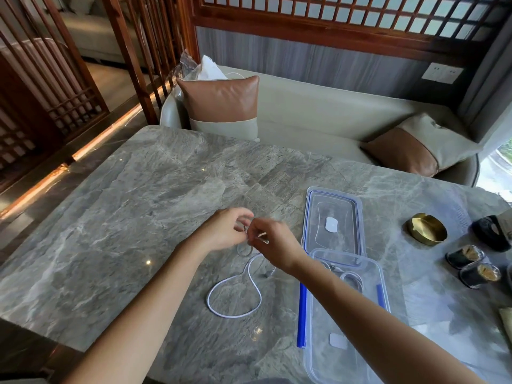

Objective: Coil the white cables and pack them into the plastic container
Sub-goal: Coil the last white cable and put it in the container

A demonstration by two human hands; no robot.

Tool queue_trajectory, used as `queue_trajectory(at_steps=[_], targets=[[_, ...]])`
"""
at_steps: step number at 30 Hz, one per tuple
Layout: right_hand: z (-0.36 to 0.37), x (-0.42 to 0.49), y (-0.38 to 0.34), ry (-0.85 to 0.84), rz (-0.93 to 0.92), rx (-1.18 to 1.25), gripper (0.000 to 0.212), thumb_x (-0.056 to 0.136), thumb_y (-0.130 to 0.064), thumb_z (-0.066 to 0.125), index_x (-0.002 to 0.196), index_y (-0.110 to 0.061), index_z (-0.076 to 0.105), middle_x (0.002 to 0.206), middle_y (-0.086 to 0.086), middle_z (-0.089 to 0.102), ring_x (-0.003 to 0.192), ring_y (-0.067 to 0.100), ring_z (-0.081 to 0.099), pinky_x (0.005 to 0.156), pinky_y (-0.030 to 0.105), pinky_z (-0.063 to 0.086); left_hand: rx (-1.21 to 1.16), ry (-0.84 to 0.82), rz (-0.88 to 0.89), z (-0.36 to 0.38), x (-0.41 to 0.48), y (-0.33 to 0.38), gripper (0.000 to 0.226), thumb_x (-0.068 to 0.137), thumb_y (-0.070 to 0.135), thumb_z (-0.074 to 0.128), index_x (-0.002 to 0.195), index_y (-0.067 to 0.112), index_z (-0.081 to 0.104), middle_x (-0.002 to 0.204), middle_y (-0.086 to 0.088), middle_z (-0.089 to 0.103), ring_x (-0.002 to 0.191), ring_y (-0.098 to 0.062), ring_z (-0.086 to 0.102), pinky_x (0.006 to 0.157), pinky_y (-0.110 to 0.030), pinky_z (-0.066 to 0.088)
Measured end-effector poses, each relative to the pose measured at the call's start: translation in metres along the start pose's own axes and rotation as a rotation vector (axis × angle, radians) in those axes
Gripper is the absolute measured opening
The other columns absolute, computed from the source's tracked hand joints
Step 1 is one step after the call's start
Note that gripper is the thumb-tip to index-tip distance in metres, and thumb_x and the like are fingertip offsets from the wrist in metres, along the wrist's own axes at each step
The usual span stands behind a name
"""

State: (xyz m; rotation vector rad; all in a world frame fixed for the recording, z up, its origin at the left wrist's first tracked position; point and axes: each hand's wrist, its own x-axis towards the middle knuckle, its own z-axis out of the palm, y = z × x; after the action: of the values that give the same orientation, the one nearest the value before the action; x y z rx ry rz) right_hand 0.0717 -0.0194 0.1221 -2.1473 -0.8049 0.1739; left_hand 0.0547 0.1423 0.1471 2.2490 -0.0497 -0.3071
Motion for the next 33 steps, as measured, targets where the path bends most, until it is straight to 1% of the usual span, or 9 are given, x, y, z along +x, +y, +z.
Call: queue_trajectory(at_steps=[3,7,10,13,18,22,28,30,33], targets=[[-0.011,0.006,-0.005,-0.152,-0.083,-0.166,0.008,0.076,-0.004,0.064,0.077,-0.011,0.061,0.083,0.003,0.068,0.079,0.020,0.063,0.070,0.031,0.048,-0.017,-0.281,-0.057,-0.016,0.001,0.006,0.013,0.083,0.009,0.060,0.091,0.010,0.070,0.075,-0.002,0.062,0.069,-0.012,0.055,0.072,-0.031,0.047],[-0.016,0.007,-0.010,-0.264,-0.133,-0.316,0.003,0.080,-0.010,0.062,0.080,-0.012,0.061,0.086,0.002,0.069,0.081,0.021,0.062,0.065,0.025,0.038,-0.090,-0.519,-0.129,-0.023,0.002,0.004,0.016,0.093,0.019,0.053,0.103,0.017,0.065,0.100,0.003,0.065,0.089,-0.007,0.057,0.078,-0.023,0.048],[-0.015,0.002,-0.011,-0.268,-0.136,-0.283,0.006,0.080,-0.013,0.065,0.082,-0.011,0.060,0.086,0.005,0.069,0.080,0.022,0.063,0.066,0.030,0.044,-0.212,-0.619,-0.191,-0.020,0.002,-0.006,0.019,0.095,0.024,0.050,0.108,0.018,0.062,0.110,-0.001,0.064,0.099,-0.010,0.060,0.082,-0.022,0.049],[-0.012,-0.004,-0.012,-0.238,-0.134,-0.257,0.014,0.077,-0.016,0.070,0.082,-0.012,0.057,0.082,0.001,0.066,0.077,0.019,0.062,0.064,0.030,0.046,-0.343,-0.654,-0.239,-0.021,0.001,-0.012,0.021,0.092,0.028,0.053,0.107,0.019,0.066,0.106,-0.002,0.068,0.097,-0.009,0.065,0.081,-0.019,0.053],[-0.011,-0.007,-0.013,-0.185,-0.080,-0.167,0.031,0.074,-0.013,0.070,0.079,-0.021,0.040,0.080,0.003,0.066,0.076,0.021,0.062,0.069,0.041,0.051,-0.272,-0.715,-0.236,-0.024,0.003,-0.011,0.016,0.091,0.022,0.057,0.100,0.014,0.068,0.100,0.000,0.069,0.089,-0.009,0.068,0.075,-0.017,0.053],[-0.015,-0.005,-0.011,-0.110,-0.054,-0.106,0.027,0.074,-0.014,0.071,0.080,-0.019,0.045,0.080,0.001,0.064,0.075,0.019,0.062,0.068,0.041,0.051,-0.359,-0.610,-0.223,-0.023,0.005,-0.013,0.019,0.089,0.011,0.058,0.107,0.008,0.067,0.087,0.004,0.073,0.082,-0.006,0.069,0.074,-0.016,0.054],[-0.027,-0.002,0.003,-0.103,0.039,-0.083,0.025,0.073,-0.037,0.076,0.090,-0.021,0.069,0.086,-0.006,0.070,0.074,0.008,0.063,0.069,0.023,0.051,-0.610,-0.344,-0.240,-0.007,-0.002,-0.025,0.021,0.085,0.008,0.063,0.105,0.005,0.068,0.077,-0.001,0.075,0.073,-0.007,0.070,0.066,-0.015,0.055],[-0.029,-0.003,0.008,-0.135,0.045,-0.145,0.018,0.076,-0.033,0.074,0.091,-0.024,0.072,0.085,-0.005,0.073,0.075,0.007,0.065,0.071,0.021,0.050,-0.693,-0.234,-0.268,0.002,-0.006,-0.026,0.024,0.085,0.004,0.062,0.109,0.000,0.065,0.077,-0.004,0.075,0.070,-0.008,0.071,0.066,-0.016,0.056],[-0.027,-0.004,0.014,-0.027,0.124,-0.043,0.009,0.078,-0.022,0.073,0.087,-0.020,0.075,0.079,-0.004,0.074,0.071,0.005,0.066,0.071,0.024,0.053,-0.827,-0.119,-0.266,0.013,-0.014,-0.023,0.021,0.085,0.001,0.060,0.106,0.001,0.064,0.082,-0.009,0.073,0.070,-0.009,0.071,0.067,-0.018,0.057]])
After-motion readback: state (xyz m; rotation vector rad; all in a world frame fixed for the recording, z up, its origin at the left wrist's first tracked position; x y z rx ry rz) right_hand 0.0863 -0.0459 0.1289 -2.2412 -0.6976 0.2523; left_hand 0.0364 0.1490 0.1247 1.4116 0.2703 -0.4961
